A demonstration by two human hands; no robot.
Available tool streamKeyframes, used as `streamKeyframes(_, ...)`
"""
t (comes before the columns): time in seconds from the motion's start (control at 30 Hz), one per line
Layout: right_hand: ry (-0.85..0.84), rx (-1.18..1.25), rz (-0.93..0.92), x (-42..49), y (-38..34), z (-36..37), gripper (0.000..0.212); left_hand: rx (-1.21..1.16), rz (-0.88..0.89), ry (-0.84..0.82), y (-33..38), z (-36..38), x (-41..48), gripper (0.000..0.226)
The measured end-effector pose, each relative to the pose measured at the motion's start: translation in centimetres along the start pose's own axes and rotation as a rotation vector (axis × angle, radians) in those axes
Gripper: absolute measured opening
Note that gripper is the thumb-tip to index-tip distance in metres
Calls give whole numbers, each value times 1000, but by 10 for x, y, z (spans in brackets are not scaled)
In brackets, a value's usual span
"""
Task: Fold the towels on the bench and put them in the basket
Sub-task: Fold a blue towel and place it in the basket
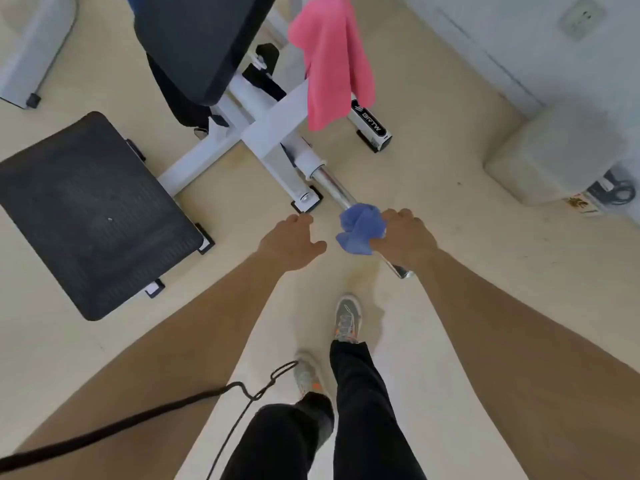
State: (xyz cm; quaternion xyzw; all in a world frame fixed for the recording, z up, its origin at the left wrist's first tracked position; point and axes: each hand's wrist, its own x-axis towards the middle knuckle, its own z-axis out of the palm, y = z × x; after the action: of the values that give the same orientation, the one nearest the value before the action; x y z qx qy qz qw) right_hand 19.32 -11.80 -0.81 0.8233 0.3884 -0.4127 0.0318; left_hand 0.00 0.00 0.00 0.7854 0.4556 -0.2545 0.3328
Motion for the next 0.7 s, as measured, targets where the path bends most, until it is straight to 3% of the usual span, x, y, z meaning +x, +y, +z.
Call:
streamKeyframes(0.23, 79, 24, 2, 112, 22, 56, 50, -380, -78, 11, 12, 73, 130, 55)
streamKeyframes(0.4, 166, 123, -7, 140, 32, 92, 47, -617, -176, 78, 22, 105, 172, 28)
streamKeyframes(0.47, 227, 181, 43, 140, 31, 95, 40, -615, -206, 75, 22, 110, 178, 19)
streamKeyframes(0.57, 259, 187, 67, 132, 28, 88, 28, -600, -196, 56, 23, 104, 172, 22)
streamKeyframes(0.7, 192, 189, 19, 106, 20, 72, 13, -520, -18, 16, 25, 77, 144, 33)
